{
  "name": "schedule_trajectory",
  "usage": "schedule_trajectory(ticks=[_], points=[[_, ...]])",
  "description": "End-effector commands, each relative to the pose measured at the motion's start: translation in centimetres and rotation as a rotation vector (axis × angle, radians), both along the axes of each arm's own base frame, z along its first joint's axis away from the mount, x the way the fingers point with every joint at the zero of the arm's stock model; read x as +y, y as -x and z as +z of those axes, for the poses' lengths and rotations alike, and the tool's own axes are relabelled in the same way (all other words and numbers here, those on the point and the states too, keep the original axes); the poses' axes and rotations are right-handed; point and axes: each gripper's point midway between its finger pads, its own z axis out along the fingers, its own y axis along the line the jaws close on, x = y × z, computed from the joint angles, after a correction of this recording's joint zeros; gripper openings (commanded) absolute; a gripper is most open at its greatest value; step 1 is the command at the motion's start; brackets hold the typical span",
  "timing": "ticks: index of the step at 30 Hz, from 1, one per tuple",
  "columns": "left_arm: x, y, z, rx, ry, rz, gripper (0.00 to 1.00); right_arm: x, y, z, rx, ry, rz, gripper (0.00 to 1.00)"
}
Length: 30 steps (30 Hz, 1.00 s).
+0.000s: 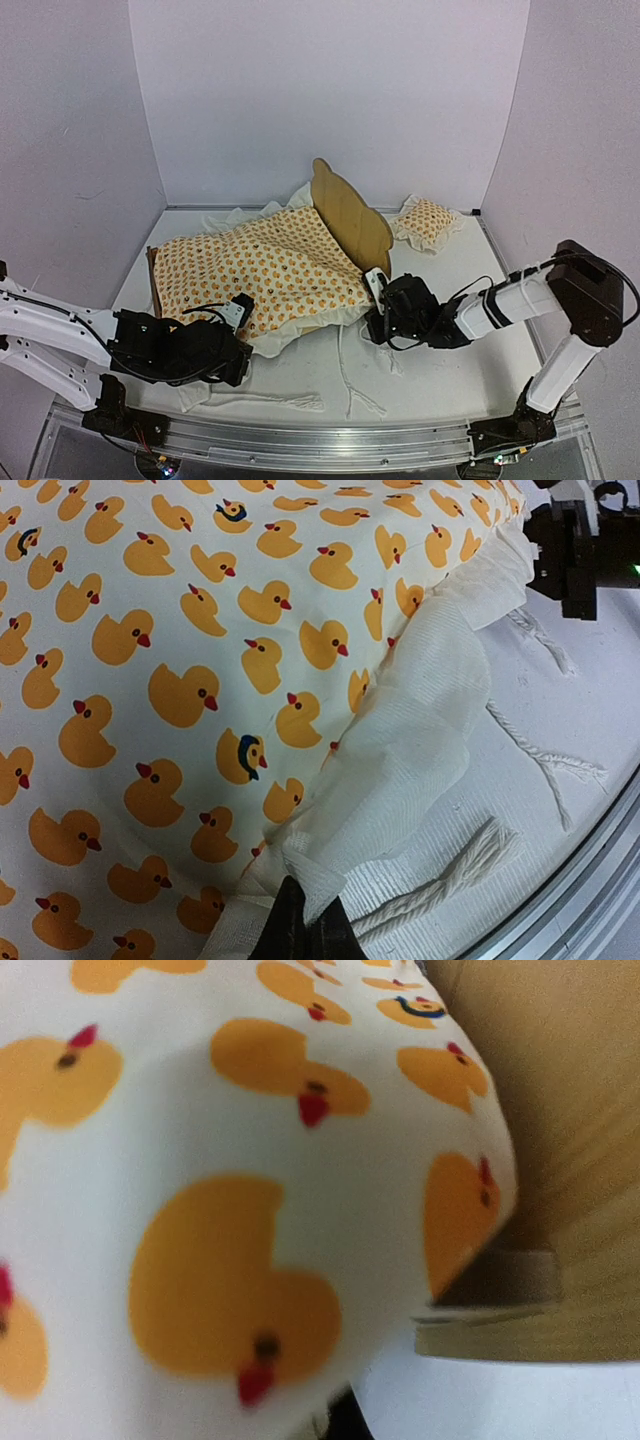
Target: Set up the pet bed
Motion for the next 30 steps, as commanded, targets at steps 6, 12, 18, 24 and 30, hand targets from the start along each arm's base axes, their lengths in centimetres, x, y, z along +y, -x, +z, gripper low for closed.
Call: schedule_trajectory(ticks=[6, 12, 18, 24, 30], points=[[-0.1, -0.8, -0.4, 0.023, 0.003, 0.055, 0.0, -6.5, 2.4, 4.8, 0.067, 0.285, -0.048, 0.0], [0.4, -0.7, -1.3, 0.044, -0.045, 0.07, 0.0, -8.3, 2.5, 4.8, 0.195, 0.35, 0.015, 0.0], [-0.1, -0.4, -0.5, 0.04, -0.023, 0.027, 0.0, -6.4, 3.1, 4.0, 0.313, 0.301, 0.148, 0.42], [-1.7, -0.4, 1.0, 0.012, 0.03, -0.037, 0.0, -4.3, 7.5, 7.4, 0.315, 0.298, 0.403, 0.73], [-3.2, 0.5, -1.1, 0.065, -0.011, -0.121, 0.01, -1.5, 9.7, 10.6, 0.265, 0.226, 0.582, 0.85]])
